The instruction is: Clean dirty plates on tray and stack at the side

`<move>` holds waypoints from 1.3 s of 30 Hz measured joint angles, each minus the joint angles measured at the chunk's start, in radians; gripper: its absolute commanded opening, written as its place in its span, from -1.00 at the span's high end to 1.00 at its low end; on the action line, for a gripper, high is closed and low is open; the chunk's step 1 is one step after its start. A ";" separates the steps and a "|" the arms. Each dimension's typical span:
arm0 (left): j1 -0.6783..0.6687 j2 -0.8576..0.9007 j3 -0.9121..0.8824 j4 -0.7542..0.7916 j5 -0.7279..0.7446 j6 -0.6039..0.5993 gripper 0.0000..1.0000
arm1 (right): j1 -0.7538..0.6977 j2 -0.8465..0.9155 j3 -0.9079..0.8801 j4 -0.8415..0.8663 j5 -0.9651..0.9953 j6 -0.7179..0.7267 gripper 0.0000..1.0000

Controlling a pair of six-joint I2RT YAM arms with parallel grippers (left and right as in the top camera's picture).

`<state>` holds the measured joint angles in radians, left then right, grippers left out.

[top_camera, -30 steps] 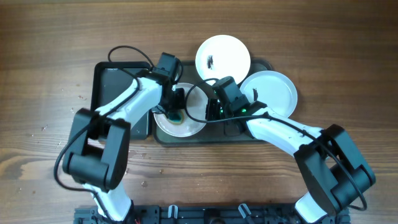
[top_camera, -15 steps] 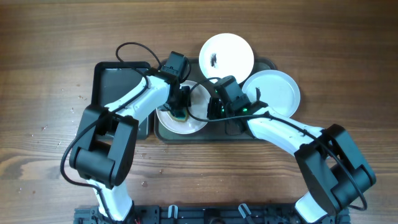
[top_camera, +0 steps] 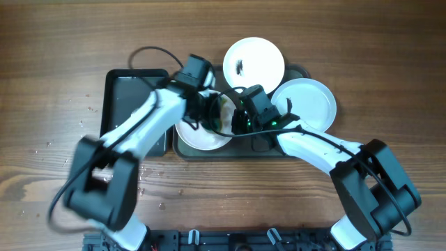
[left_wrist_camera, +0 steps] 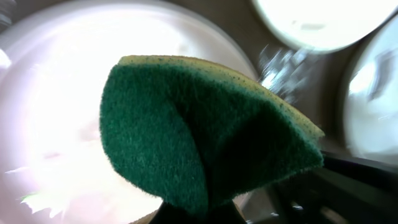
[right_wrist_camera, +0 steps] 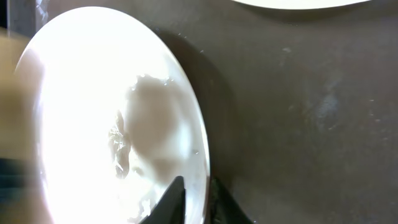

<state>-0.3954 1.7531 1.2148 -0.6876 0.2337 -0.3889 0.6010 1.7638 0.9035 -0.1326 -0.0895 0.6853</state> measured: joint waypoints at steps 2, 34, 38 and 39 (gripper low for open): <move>0.043 -0.078 0.001 -0.017 -0.026 -0.001 0.92 | 0.001 0.000 0.000 0.000 -0.005 0.000 0.59; 0.676 -0.330 -0.006 -0.166 -0.075 0.055 0.92 | 0.005 0.038 0.010 -0.026 -0.016 0.024 0.91; 0.676 -0.330 -0.006 -0.166 -0.071 0.069 0.92 | -0.016 0.003 0.031 -0.108 -0.017 0.024 0.91; 0.676 -0.330 -0.007 -0.166 -0.071 0.070 0.92 | -0.026 -0.016 0.040 -0.131 -0.020 0.022 0.91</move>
<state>0.2810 1.4227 1.2079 -0.8536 0.1623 -0.3191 0.5747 1.7481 0.9432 -0.2638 -0.1093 0.7074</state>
